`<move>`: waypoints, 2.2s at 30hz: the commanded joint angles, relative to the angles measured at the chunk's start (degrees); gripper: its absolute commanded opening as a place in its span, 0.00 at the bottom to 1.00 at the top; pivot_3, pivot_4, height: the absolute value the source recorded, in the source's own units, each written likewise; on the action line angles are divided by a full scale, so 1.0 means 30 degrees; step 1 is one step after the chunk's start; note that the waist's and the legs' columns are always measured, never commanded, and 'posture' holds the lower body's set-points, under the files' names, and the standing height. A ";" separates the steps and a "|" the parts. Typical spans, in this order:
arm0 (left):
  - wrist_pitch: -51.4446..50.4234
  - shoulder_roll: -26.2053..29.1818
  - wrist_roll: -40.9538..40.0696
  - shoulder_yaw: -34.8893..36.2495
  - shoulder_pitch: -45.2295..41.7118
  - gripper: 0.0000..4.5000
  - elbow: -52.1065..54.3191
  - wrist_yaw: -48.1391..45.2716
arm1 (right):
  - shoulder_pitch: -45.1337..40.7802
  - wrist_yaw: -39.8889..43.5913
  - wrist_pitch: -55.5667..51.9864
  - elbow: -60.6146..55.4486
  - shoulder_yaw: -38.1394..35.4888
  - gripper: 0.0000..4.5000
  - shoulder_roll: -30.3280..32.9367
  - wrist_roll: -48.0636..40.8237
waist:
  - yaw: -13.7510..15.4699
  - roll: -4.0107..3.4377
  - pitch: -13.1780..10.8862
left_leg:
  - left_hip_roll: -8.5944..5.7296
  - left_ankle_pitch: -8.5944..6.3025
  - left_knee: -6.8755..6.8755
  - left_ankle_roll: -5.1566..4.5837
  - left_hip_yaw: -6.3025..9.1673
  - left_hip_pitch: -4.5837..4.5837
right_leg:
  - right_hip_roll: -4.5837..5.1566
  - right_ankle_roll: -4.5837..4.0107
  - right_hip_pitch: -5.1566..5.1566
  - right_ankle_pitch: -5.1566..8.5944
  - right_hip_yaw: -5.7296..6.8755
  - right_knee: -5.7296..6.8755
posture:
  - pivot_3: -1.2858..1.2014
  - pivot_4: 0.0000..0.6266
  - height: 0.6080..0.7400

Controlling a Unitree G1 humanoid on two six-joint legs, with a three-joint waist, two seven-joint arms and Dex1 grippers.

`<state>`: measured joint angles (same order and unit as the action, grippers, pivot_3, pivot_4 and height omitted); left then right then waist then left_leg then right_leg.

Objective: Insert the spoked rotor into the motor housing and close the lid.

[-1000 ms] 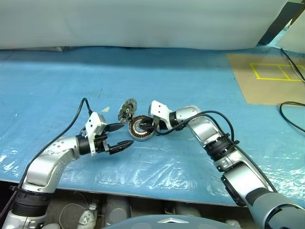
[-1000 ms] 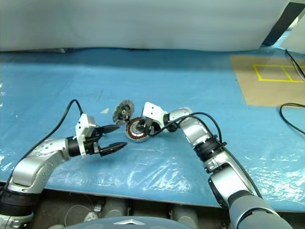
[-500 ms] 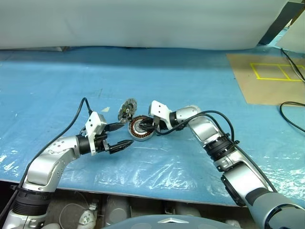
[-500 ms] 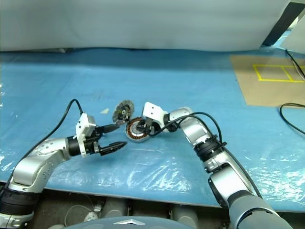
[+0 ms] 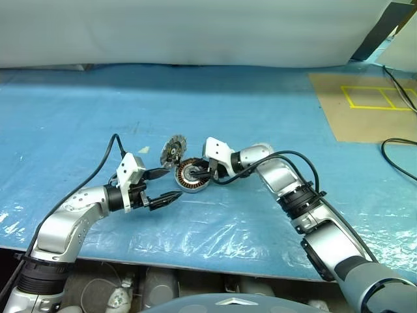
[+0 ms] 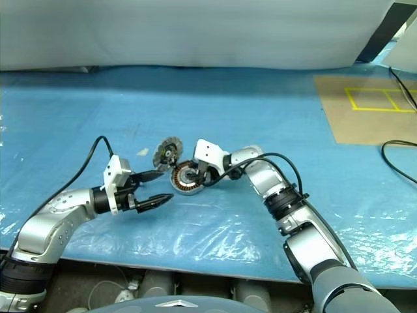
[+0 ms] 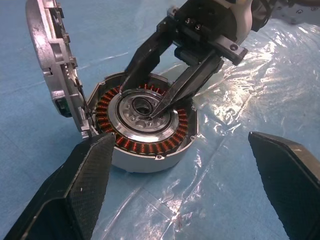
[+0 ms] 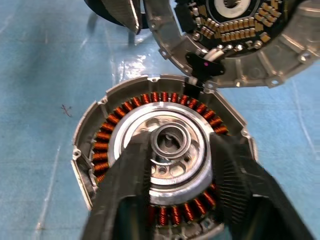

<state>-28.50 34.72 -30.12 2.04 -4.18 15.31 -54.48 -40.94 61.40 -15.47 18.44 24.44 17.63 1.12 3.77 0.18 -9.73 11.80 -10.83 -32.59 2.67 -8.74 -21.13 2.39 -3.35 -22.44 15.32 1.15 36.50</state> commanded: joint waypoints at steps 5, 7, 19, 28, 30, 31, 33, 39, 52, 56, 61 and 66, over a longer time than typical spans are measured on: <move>0.0304 0.0105 -0.0075 0.0164 -0.0144 1.00 0.0142 -0.0080 | -0.0347 0.1205 -0.0860 -0.0859 -0.0645 0.49 -0.0039 -0.1229 | 0.0006 0.0000 0.0000 | 0.0001 0.0000 0.0003 -0.0001 0.0000 -0.0012 | 0.0002 0.0001 -0.0008 -0.0001 0.0001 -0.0001 | 0.52 0.24 1.00; 0.0311 0.0114 -0.0072 0.0148 -0.0201 1.00 0.0095 -0.0111 | -0.0494 0.1273 -0.1334 -0.1148 -0.1138 0.49 -0.0261 -0.1786 | 0.0007 0.0000 0.0000 | 0.0000 0.0000 0.0004 -0.0001 0.0000 -0.0016 | 0.0001 0.0001 -0.0012 0.0000 0.0000 -0.0002 | 0.52 0.24 1.00; 0.0272 0.0140 -0.0125 0.0098 -0.0238 1.00 0.0103 -0.0184 | -0.0015 0.1000 -0.2214 -0.1396 -0.1442 0.00 -0.0622 -0.2448 | 0.0015 -0.0001 -0.0001 | 0.0002 0.0001 0.0004 -0.0001 0.0001 -0.0019 | 0.0002 -0.0003 -0.0021 0.0001 0.0001 0.0004 | 0.52 0.24 1.00; 0.0270 0.0123 -0.0117 0.0048 -0.0264 1.00 0.0137 -0.0185 | -0.0093 0.0242 -0.1839 -0.0839 -0.1483 0.00 -0.0957 -0.2352 | 0.0011 0.0000 -0.0001 | 0.0002 0.0000 0.0004 0.0000 0.0001 -0.0019 | 0.0001 -0.0003 -0.0023 0.0001 0.0001 0.0004 | 0.52 0.24 1.00; 0.0274 0.0098 -0.0112 0.0014 -0.0302 1.00 0.0131 -0.0181 | -0.0166 -0.0418 -0.1616 -0.0057 -0.1339 0.00 -0.1167 -0.1899 | 0.0008 -0.0001 0.0000 | 0.0001 0.0000 0.0006 0.0000 0.0001 -0.0018 | 0.0001 -0.0003 -0.0023 0.0001 0.0001 0.0004 | 0.52 0.24 1.00; 0.0283 0.0091 -0.0103 -0.0002 -0.0313 1.00 0.0128 -0.0180 | -0.0161 -0.0642 -0.1525 0.0317 -0.1185 0.00 -0.1217 -0.1644 | 0.0008 -0.0001 -0.0001 | 0.0002 0.0001 0.0005 0.0000 0.0001 -0.0016 | 0.0001 -0.0004 -0.0021 0.0001 0.0001 0.0004 | 0.52 0.24 1.00; 0.0287 0.0050 -0.0104 -0.0042 -0.0347 1.00 0.0123 -0.0162 | 0.0100 -0.0940 -0.0920 0.1135 -0.0379 0.00 -0.1071 -0.0629 | 0.0008 -0.0001 0.0000 | 0.0000 0.0001 0.0004 0.0001 0.0000 -0.0020 | 0.0003 -0.0004 -0.0022 0.0001 0.0001 0.0004 | 0.52 0.24 1.00; 0.0321 0.0052 -0.0094 -0.0043 -0.0388 1.00 0.0090 -0.0169 | 0.0462 -0.1347 -0.0463 0.2214 0.0218 0.00 -0.1097 0.0214 | -0.0020 0.0001 0.0005 | 0.0002 0.0000 0.0002 0.0001 0.0000 0.0044 | 0.0003 -0.0006 0.0028 0.0003 0.0000 0.0005 | 0.52 0.24 1.00; 0.0310 -0.0007 -0.0100 -0.0091 -0.0445 1.00 0.0087 -0.0139 | -0.0466 0.0139 -0.3983 -0.0789 -0.2785 0.00 -0.2128 -0.4238 | -0.0007 -0.0002 0.0003 | 0.0008 0.0004 -0.0012 -0.0006 -0.0002 -0.0053 | 0.0002 0.0010 -0.0065 -0.0010 -0.0007 0.0024 | 0.52 0.24 1.00; 0.0280 -0.0060 -0.0124 -0.0118 -0.0430 1.00 0.0118 -0.0114 | -0.0040 -0.0510 -0.2663 0.0336 -0.1144 0.00 -0.1734 -0.2264 | 0.0004 -0.0001 0.0004 | -0.0002 0.0003 0.0023 -0.0001 -0.0001 -0.0081 | 0.0000 0.0054 -0.0090 -0.0036 0.0018 0.0016 | 0.52 0.24 1.00; 0.0222 -0.0139 -0.0142 -0.0141 -0.0453 1.00 0.0165 -0.0051 | 0.0289 -0.1169 -0.1213 0.2144 0.0178 0.00 -0.1278 -0.0391 | 0.0003 -0.0001 0.0005 | -0.0001 0.0000 0.0024 0.0004 0.0000 -0.0032 | 0.0009 0.0046 -0.0047 -0.0030 0.0017 0.0016 | 0.52 0.24 1.00; 0.0220 -0.0130 -0.0122 -0.0114 -0.0479 1.00 0.0125 -0.0050 | -0.0003 -0.0966 -0.1481 0.1694 -0.0808 0.00 -0.1514 -0.1340 | 0.0005 -0.0001 0.0005 | 0.0007 0.0000 0.0008 -0.0001 0.0000 0.0076 | 0.0028 -0.0024 0.0050 0.0018 0.0010 0.0004 | 0.52 0.24 1.00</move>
<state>-28.54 34.24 -30.14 1.56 -5.41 14.35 -54.51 -41.41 58.52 -18.06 22.53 22.94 13.04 -2.34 3.78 0.18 -9.72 11.81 -10.82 -32.58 2.66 -8.74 -20.90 2.51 -3.42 -22.29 15.37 1.17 36.51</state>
